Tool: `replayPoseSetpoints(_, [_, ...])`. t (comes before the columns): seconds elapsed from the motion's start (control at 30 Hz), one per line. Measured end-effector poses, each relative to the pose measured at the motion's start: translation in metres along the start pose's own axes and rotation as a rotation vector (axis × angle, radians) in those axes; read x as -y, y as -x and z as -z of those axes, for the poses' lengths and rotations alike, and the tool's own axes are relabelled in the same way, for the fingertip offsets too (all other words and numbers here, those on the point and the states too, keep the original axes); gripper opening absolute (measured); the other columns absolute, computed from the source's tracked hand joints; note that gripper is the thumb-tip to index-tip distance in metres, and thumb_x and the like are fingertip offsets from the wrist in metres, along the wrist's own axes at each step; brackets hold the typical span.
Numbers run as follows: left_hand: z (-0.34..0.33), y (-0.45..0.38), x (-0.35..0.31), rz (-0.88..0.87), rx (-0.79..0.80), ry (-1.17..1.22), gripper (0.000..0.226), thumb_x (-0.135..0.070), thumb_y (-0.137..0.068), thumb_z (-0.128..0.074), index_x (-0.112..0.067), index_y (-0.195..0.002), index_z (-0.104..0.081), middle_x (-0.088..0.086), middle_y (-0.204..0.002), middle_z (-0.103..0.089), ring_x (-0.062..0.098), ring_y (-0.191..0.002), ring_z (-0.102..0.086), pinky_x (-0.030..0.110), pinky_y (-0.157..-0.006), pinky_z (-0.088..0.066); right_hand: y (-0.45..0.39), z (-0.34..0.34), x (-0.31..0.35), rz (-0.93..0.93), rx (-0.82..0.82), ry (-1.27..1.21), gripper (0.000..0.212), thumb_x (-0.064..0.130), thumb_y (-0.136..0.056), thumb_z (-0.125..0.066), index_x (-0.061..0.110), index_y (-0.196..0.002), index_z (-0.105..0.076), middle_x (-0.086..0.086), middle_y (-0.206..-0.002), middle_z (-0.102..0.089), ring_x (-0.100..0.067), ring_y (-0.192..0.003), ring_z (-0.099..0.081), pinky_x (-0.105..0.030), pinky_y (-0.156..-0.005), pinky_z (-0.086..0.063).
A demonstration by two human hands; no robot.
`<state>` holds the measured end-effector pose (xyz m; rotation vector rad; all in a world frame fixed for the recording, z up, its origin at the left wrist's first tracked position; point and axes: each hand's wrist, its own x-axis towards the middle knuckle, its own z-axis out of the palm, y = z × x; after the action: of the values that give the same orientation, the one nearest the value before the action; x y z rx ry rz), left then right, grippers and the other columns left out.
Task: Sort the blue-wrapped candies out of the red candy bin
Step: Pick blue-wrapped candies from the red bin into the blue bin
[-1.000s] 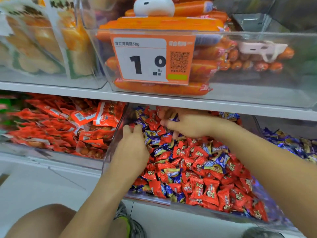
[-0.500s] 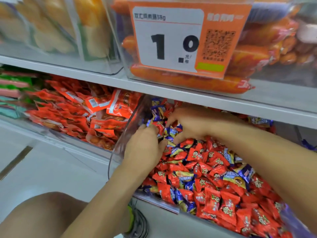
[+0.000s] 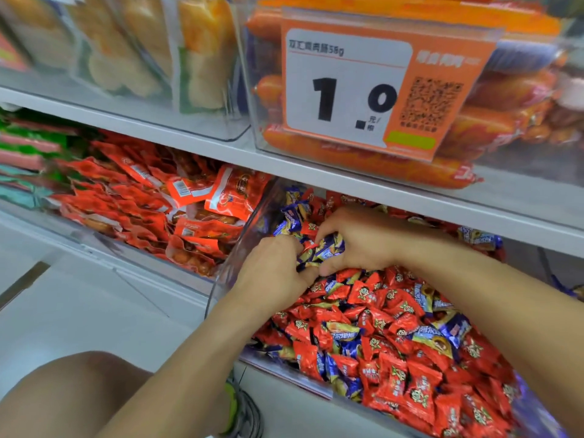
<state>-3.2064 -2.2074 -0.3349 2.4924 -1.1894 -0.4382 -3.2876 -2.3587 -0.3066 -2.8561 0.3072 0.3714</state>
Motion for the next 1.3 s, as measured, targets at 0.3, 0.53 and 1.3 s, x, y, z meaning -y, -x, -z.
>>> replayPoseSetpoints(0.3, [0.019,0.015,0.006,0.014,0.026,0.379,0.044,-0.043,-0.096,-0.055,-0.013,-0.128,-0.056,-0.004,-0.12,-0.065,0.034,-0.108,-0.062,0.036,-0.079,-0.048,0.026,0.008,-0.005,-0.195,-0.099,-0.257,0.072,0.05,-0.088,-0.066,0.016,-0.147,-0.04,-0.005,-0.147,-0.048,-0.016,-0.125,-0.05,-0.017,-0.093,-0.033])
replayPoseSetpoints(0.53, [0.021,0.024,0.006,-0.06,-0.005,0.142,0.039,-0.036,-0.102,-0.041,-0.006,-0.123,-0.053,0.01,-0.089,-0.07,0.025,-0.069,-0.063,0.045,-0.07,-0.052,0.033,0.015,0.004,-0.237,-0.141,-0.213,0.071,0.055,-0.09,-0.06,0.009,-0.142,-0.046,-0.007,-0.145,-0.049,-0.021,-0.128,-0.048,-0.015,-0.093,-0.031])
replayPoseSetpoints(1.3, [0.041,0.036,0.007,-0.065,-0.113,0.221,0.047,-0.041,-0.102,-0.04,-0.011,-0.137,-0.044,0.006,-0.101,-0.069,0.021,-0.09,-0.063,0.04,-0.079,-0.051,0.027,0.014,0.017,-0.278,-0.138,-0.459,0.049,0.043,-0.083,-0.076,0.014,-0.12,-0.064,0.011,-0.094,-0.057,-0.005,-0.078,-0.05,-0.017,-0.066,-0.036])
